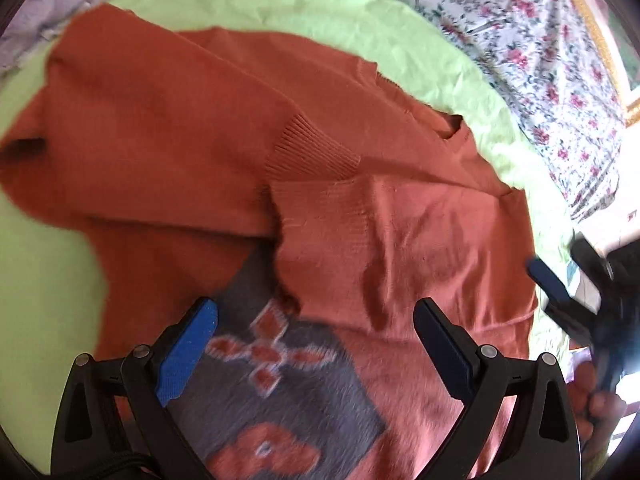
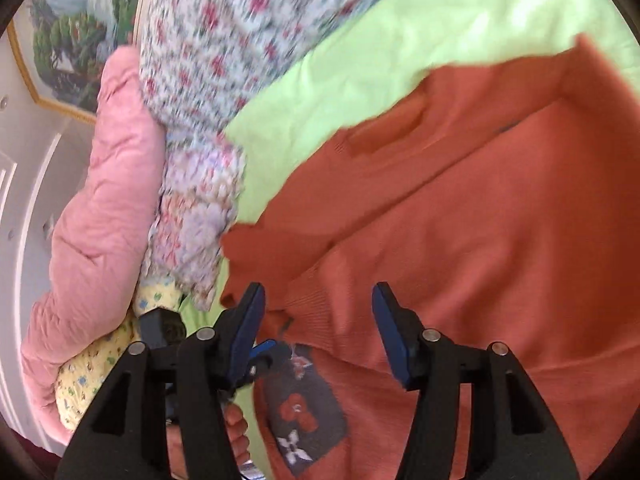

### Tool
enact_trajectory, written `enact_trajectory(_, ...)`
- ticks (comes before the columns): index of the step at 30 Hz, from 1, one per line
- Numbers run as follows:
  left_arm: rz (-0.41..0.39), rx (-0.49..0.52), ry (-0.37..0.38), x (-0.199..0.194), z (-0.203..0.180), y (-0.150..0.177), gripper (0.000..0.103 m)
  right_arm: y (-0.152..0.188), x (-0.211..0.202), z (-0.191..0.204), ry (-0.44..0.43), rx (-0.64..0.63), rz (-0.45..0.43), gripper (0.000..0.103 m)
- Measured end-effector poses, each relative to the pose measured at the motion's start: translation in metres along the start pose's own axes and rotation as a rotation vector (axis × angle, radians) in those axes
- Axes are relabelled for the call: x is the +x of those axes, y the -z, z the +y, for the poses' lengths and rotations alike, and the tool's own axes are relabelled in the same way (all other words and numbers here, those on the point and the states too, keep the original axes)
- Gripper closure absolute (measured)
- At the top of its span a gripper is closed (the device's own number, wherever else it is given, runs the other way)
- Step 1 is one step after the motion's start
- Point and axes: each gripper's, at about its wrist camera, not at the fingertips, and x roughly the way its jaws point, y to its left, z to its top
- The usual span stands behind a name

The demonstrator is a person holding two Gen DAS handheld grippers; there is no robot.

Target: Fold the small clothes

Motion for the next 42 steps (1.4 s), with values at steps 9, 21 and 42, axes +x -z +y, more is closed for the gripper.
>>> enact_trajectory(9,-0.012,0.052,0.073,0.013,-0.012,-0.025,0.091,-0.001,-0.054,-0.034,0.089,0.069,-0.106,0.046)
enact_trajectory(21,-0.158,0.066,-0.009,-0.043,0.029,-0.018,0.097,-0.021,-0.081,-0.066,0.304,0.076,-0.2,0.046)
enact_trajectory(42,-0.093,-0.002,-0.076,-0.026,0.041,-0.014,0.088,-0.08,-0.037,-0.127,0.67,-0.06,-0.053,0.085)
